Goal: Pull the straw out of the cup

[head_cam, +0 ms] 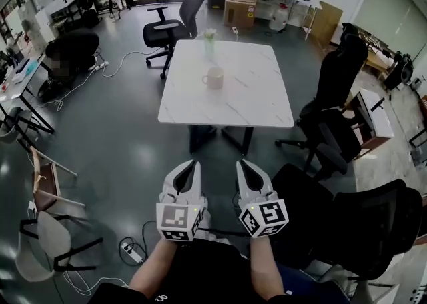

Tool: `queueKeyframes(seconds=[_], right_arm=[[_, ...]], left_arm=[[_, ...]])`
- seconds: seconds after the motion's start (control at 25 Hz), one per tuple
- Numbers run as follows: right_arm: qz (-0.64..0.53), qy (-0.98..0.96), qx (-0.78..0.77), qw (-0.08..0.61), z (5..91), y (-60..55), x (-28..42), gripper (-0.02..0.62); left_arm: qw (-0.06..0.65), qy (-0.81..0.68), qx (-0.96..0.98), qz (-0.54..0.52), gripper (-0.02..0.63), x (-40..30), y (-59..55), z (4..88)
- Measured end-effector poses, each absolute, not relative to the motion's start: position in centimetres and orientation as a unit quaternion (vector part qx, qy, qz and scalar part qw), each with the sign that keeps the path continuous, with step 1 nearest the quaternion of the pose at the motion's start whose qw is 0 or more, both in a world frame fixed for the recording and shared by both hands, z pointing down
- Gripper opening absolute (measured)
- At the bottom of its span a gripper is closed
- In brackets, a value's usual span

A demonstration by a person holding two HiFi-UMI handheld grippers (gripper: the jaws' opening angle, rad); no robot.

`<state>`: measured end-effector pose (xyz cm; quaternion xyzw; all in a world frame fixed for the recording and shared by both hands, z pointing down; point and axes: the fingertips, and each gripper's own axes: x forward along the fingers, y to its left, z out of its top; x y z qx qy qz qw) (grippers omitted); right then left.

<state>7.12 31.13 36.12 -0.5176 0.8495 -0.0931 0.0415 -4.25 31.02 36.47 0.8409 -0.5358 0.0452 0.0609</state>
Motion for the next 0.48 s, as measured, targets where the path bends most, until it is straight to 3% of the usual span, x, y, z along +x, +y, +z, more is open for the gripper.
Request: queueKeyframes(seconds=[0.48], right_arm=[[-0.102, 0.847, -0.520, 0.024, 38.3, 15.9, 6.2, 0.002]], left_arm=[[0.094, -0.539, 0.836, 0.044, 0.000, -5.6, 15.4, 39.6]])
